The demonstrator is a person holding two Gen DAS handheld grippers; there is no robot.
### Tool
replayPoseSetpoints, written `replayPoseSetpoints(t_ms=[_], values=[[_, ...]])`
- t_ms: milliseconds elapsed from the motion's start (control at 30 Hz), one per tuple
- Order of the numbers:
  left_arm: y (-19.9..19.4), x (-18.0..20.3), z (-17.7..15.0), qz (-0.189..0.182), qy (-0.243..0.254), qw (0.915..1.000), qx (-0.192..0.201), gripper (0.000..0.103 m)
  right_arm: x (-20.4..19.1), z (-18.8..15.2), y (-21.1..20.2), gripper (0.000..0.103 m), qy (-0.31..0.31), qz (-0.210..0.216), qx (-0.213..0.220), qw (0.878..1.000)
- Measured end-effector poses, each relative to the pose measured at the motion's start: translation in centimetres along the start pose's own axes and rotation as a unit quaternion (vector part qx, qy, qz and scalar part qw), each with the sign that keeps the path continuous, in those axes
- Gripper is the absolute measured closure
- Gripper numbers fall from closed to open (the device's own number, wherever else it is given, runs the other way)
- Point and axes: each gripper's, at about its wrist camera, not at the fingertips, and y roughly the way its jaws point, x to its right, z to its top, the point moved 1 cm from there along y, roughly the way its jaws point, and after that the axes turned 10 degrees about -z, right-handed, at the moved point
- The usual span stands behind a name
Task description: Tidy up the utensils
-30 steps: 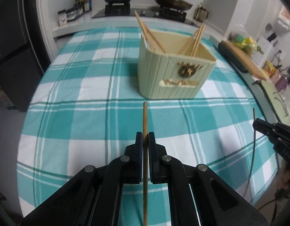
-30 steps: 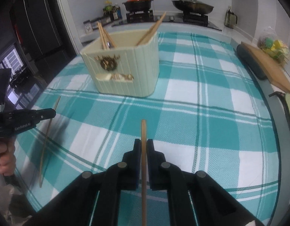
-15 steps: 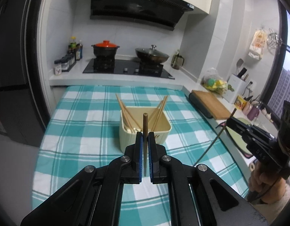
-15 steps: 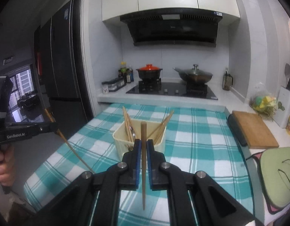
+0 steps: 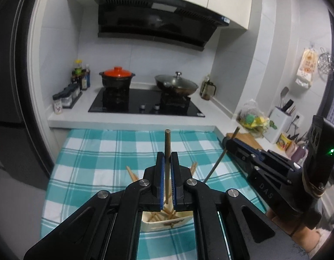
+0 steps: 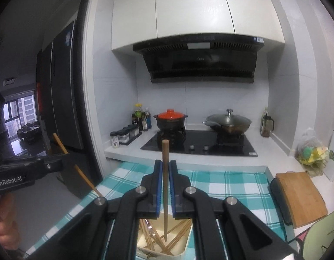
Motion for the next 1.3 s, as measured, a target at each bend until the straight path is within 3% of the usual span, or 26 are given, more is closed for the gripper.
replayPoseSetpoints(t_ms=[233,433,467,533,600,667,733,867,900,967,1000,1200,1300], values=[[9.4,-3.7,-3.0,0.017,-0.034,0.9948,-0.094,0.099,-0.2,-5.5,10.7,0.097,0.011,0.022,-0.158,0.987],[12.7,-5.3,-3.7,0.036,-0.051,0.9914,-0.115,0.099,0.4,-9.3,16.4,0.096,0.039,0.038,-0.237,0.97],[12.8,-5.5,-3.7,0.04,-0.052,0.9912,-0.115,0.093,0.5,-9.7,17.0,0.093,0.043,0.04,-0.246,0.967],[12.6,-5.6,-3.9,0.048,-0.047,0.9916,-0.111,0.072,0.5,-10.3,17.9,0.093,0.046,0.037,-0.257,0.965],[11.8,-5.5,-4.0,0.063,-0.034,0.9927,-0.097,0.044,0.3,-10.4,18.3,0.091,0.037,0.022,-0.254,0.966],[10.3,-4.8,-4.4,0.083,-0.007,0.9932,-0.082,0.036,0.4,-10.3,18.0,0.065,0.035,0.018,-0.244,0.969],[8.2,-3.8,-4.8,0.101,0.024,0.9924,-0.065,0.028,0.7,-9.9,16.8,0.051,0.039,0.016,-0.225,0.974],[3.4,-1.5,-6.2,0.136,0.068,0.9881,-0.019,0.002,1.2,-8.5,12.3,0.045,0.011,0.0,-0.181,0.983],[1.9,-0.8,-6.8,0.144,0.08,0.9863,-0.005,0.001,1.2,-8.1,10.9,0.042,0.0,-0.005,-0.168,0.986],[-0.5,0.6,-8.2,0.154,0.094,0.9835,0.014,0.0,1.2,-7.3,7.0,0.024,-0.018,-0.02,-0.131,0.991],[-1.4,1.2,-8.8,0.163,0.093,0.9821,0.014,0.0,1.2,-7.0,5.2,0.021,-0.024,-0.028,-0.115,0.993],[-7.5,5.3,-14.8,0.215,0.115,0.9693,0.03,0.0,0.8,-7.4,-5.6,0.019,-0.03,-0.045,-0.07,0.996],[-9.8,6.8,-17.0,0.179,0.098,0.9787,0.018,0.0,0.2,-9.1,-9.4,0.019,-0.031,-0.067,-0.074,0.995]])
